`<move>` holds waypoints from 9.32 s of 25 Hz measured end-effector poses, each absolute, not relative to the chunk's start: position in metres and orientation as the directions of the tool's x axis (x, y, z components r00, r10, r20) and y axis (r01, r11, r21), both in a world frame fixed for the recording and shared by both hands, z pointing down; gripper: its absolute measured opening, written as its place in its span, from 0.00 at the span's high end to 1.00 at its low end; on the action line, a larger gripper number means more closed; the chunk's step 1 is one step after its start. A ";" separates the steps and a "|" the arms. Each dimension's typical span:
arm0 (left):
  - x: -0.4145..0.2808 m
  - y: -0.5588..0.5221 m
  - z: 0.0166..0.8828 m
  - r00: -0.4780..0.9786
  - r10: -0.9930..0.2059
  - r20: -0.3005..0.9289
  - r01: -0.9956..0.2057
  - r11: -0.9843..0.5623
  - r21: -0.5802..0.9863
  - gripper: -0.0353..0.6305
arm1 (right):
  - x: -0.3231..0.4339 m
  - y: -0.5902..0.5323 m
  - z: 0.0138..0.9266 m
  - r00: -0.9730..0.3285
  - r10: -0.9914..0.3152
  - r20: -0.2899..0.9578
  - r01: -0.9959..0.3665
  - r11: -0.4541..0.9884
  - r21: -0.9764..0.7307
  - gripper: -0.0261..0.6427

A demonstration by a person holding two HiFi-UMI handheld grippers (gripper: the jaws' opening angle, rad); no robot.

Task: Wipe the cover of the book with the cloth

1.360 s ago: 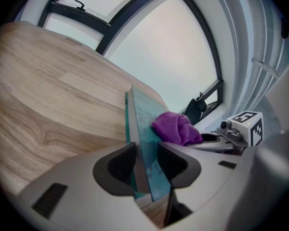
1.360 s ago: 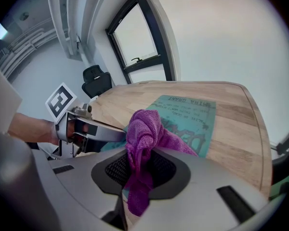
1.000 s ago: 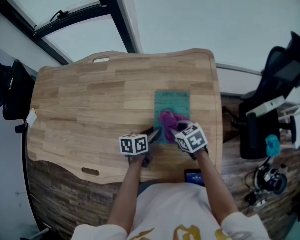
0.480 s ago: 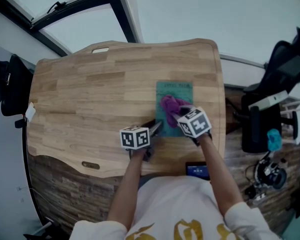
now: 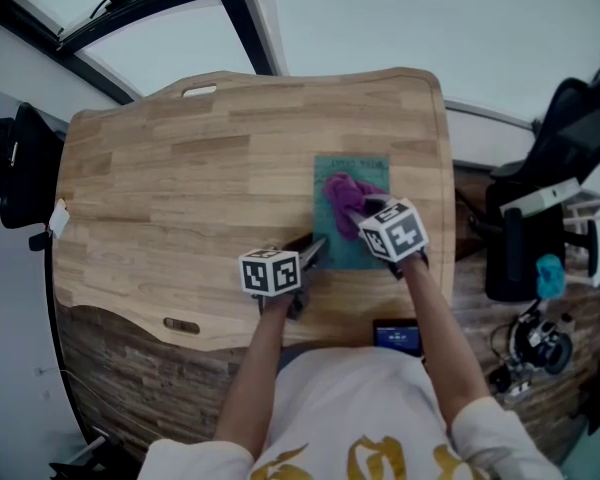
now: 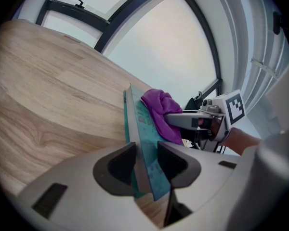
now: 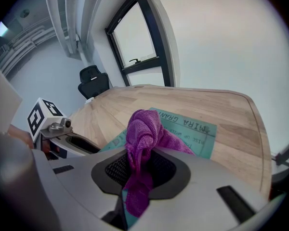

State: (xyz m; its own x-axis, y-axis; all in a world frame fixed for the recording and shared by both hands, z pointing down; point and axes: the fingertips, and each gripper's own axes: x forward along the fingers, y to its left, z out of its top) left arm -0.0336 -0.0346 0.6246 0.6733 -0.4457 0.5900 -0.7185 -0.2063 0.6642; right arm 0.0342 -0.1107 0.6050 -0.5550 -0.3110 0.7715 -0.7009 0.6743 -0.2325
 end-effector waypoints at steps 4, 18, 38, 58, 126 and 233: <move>-0.033 -0.033 0.626 0.676 -0.444 0.588 -0.716 -0.204 0.668 0.73 | 0.037 -0.121 0.605 -0.548 -0.332 0.768 -0.719 0.656 -0.230 0.85; -0.032 -0.033 0.625 0.681 -0.441 0.585 -0.710 -0.202 0.675 0.73 | 0.051 -0.163 0.603 -0.503 -0.427 0.751 -0.788 0.583 -0.196 0.85; -0.032 -0.033 0.624 0.682 -0.439 0.585 -0.709 -0.201 0.676 0.73 | 0.046 -0.177 0.601 -0.483 -0.457 0.747 -0.811 0.554 -0.186 0.85; -0.032 -0.032 0.624 0.682 -0.438 0.585 -0.708 -0.199 0.677 0.73 | 0.002 -0.166 0.601 -0.545 -0.393 0.740 -0.741 0.640 -0.206 0.85; -0.033 -0.038 0.622 0.678 -0.449 0.582 -0.713 -0.209 0.669 0.73 | 0.026 -0.031 0.605 -0.590 -0.296 0.752 -0.667 0.703 -0.247 0.85; -0.034 -0.033 0.627 0.680 -0.439 0.587 -0.712 -0.204 0.672 0.73 | 0.014 -0.148 0.607 -0.556 -0.330 0.763 -0.696 0.687 -0.210 0.85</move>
